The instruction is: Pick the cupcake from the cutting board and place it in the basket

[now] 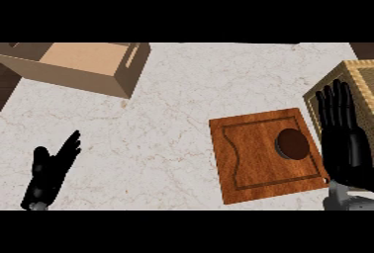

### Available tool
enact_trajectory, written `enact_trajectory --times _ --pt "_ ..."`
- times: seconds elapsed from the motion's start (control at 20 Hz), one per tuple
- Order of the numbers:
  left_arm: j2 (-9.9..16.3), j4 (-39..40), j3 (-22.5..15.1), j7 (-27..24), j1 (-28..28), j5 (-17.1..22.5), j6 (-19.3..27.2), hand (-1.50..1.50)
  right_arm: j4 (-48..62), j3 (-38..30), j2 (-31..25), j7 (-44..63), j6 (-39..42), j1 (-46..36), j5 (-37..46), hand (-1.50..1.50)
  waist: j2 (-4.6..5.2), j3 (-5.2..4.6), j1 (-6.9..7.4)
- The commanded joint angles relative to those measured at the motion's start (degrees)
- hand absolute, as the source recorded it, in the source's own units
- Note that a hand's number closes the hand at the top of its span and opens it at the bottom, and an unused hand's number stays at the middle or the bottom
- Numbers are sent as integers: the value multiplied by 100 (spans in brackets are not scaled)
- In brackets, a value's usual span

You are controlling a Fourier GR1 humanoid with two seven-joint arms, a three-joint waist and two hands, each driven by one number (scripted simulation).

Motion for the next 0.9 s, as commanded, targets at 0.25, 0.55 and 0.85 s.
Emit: enact_trajectory --times 0.25,0.55,0.85 --pt "-632 280 59 220 -39 109 129 0 1760 -937 -628 188 1377 -2151 -1117 150 -124 -24 -42" --pt "-678 47 -124 388 123 57 46 0 1888 1349 562 178 45 -2078 1410 -150 -157 -36 -24" --pt "-566 67 1 280 289 -16 87 0 2068 1438 -556 1970 -635 -2450 2997 -150 -217 -68 -160"
